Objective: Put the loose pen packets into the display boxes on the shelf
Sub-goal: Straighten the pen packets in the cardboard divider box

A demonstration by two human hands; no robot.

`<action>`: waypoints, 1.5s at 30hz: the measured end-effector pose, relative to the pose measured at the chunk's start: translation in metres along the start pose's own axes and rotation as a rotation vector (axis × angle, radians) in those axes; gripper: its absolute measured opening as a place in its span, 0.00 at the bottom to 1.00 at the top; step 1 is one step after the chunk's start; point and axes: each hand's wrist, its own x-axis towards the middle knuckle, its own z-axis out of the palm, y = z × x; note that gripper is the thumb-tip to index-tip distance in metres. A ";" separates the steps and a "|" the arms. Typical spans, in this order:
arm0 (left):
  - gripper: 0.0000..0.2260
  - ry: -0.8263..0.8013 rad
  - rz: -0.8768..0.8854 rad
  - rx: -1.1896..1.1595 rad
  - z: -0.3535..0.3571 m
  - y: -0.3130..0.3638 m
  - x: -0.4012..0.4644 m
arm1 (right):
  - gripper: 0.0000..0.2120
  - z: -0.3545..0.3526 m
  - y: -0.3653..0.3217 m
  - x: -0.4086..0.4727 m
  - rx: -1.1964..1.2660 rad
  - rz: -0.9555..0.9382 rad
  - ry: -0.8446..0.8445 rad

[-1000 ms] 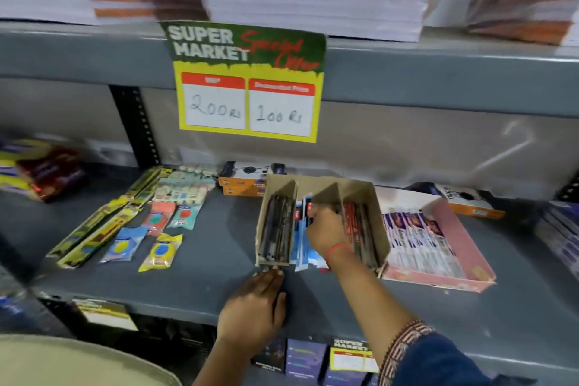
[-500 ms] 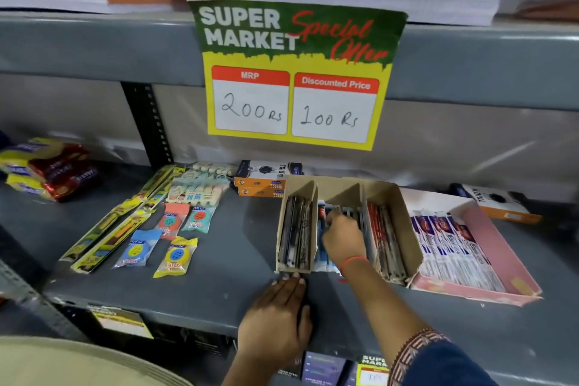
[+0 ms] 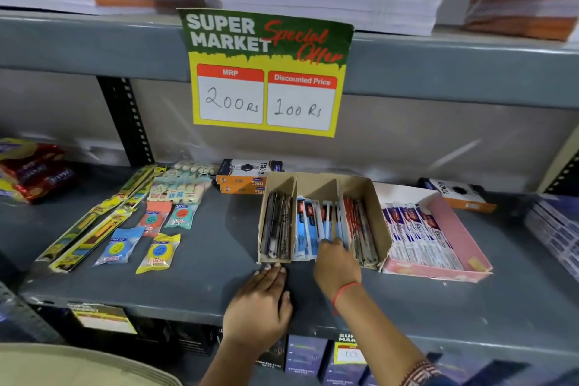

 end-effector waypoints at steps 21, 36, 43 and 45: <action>0.21 -0.012 -0.005 -0.009 0.005 -0.004 -0.001 | 0.15 0.006 0.000 0.006 0.022 -0.081 0.032; 0.21 -0.004 0.008 0.000 0.001 -0.002 -0.001 | 0.16 0.015 0.005 -0.003 -0.255 -0.154 0.153; 0.21 0.017 0.016 -0.008 0.002 -0.002 0.000 | 0.12 0.010 0.005 -0.008 -0.102 -0.108 0.261; 0.21 0.022 0.016 -0.008 0.002 -0.002 0.000 | 0.11 0.007 0.007 -0.007 0.097 -0.050 0.244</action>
